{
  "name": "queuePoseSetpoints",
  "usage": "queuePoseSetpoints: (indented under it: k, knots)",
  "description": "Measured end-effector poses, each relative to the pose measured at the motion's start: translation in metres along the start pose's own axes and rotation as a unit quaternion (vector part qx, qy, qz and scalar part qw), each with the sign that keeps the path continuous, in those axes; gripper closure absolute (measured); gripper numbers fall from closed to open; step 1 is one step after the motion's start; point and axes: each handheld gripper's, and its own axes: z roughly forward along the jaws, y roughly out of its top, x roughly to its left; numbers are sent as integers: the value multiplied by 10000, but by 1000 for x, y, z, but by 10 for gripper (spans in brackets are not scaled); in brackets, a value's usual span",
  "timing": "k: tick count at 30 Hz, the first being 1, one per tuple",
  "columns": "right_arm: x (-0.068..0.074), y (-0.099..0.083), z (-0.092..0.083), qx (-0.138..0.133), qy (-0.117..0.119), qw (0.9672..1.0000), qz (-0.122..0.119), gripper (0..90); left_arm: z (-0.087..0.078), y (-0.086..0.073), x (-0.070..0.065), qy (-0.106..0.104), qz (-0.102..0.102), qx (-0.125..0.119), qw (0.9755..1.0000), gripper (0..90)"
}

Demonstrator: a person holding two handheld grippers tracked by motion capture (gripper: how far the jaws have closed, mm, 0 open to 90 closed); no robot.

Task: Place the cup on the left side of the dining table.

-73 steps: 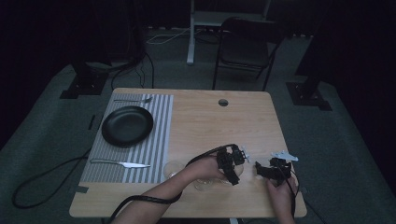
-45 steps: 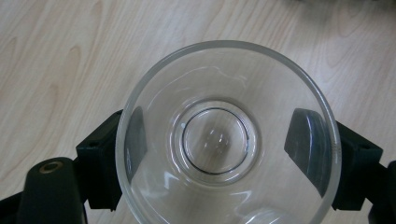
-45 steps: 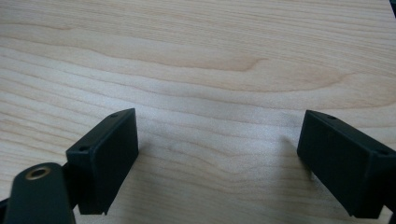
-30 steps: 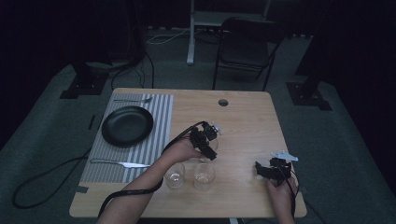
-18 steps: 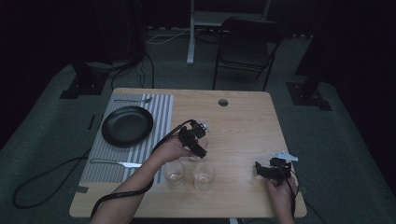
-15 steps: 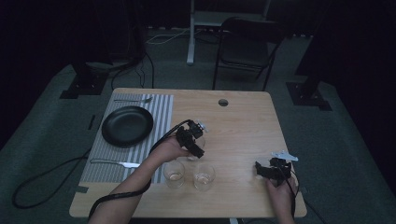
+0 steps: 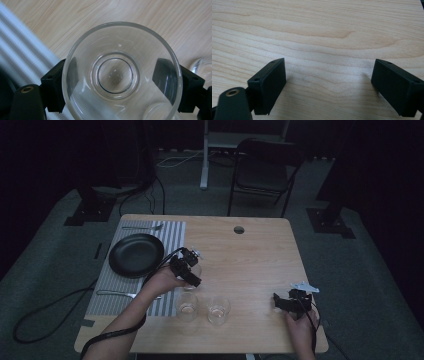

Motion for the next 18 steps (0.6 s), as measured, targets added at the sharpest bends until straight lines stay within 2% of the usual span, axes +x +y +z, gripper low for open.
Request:
queuePoseSetpoints:
  k: [8, 11, 18]
  knots:
    - [0, 0, 0, -1, 0, 10000, -8, 122, -7, -18, 18, 120, -181, 84, 9997, 185]
    - [0, 0, 0, 0, 0, 10000, -2, 122, -10, -27, 27, 171, -321, 116, 9993, 185]
    - [0, 0, 0, -2, 0, 10000, -5, 122, -14, -41, 40, 250, -510, 181, 9982, 184]
